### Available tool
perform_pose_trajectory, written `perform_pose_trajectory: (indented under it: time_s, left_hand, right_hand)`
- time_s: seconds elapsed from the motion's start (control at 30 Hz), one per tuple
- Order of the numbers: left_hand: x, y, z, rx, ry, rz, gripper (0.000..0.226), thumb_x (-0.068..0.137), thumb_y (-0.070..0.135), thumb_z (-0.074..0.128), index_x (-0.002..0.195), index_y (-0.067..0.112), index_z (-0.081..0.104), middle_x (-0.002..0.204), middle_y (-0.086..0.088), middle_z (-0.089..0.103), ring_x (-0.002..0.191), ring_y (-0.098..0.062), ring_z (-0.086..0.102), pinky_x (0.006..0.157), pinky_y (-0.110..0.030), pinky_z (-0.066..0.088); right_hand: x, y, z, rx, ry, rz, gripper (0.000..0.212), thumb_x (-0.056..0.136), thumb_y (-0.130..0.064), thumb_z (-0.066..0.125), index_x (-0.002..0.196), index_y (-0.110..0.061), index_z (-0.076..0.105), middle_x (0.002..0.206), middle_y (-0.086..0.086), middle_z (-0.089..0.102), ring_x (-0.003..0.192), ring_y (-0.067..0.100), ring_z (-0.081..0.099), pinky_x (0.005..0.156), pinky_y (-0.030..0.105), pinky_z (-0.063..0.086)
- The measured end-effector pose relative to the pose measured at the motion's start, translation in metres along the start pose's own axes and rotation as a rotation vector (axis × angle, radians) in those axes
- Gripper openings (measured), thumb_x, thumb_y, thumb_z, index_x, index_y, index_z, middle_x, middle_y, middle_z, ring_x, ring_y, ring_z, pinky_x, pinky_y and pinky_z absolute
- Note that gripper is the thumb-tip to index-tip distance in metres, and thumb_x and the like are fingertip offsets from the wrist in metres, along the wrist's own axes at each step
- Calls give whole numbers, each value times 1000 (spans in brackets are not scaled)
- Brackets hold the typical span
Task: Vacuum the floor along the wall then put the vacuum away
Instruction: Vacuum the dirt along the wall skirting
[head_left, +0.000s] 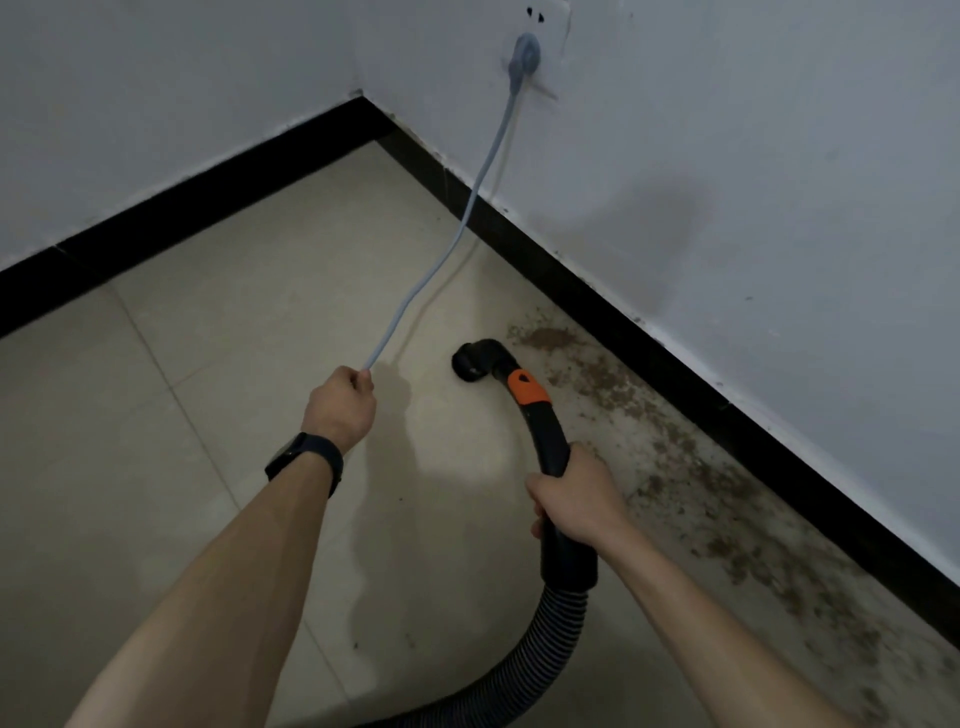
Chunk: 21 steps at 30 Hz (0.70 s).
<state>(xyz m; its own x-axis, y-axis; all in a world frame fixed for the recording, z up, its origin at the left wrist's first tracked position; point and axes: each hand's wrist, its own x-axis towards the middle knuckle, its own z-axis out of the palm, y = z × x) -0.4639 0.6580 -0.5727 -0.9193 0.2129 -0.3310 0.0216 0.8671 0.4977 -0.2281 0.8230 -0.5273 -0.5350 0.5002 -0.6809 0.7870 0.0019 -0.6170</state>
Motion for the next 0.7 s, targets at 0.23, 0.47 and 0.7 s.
perform_pose_trajectory:
  time_s: [0.23,0.47,0.7]
  left_hand:
    - [0,10,15,54,-21,-22,42,108,36,34,118,3,58,116,-23,63,86,-32,50,74,-35,40]
    - [3,-10,-16,78,43,-29,41,108,35,33,118,4,58,114,-24,63,86,-33,50,73,-37,39]
    - [0,-20,-35,84,71,-39,41,108,36,34,116,4,59,112,-23,64,83,-31,48,73,-35,38]
  right_hand:
    - [-32,18,12,-96,-157,2,23,87,-21,61,104,-20,46,89,11,70,58,24,73,52,35,59]
    - [2,0,18,-182,77,-40,33,86,-28,61,113,-19,45,92,7,66,66,26,73,59,41,63]
    - [11,-22,22,-269,16,-52,38,80,-28,63,112,-19,44,92,6,67,71,25,72,55,32,57]
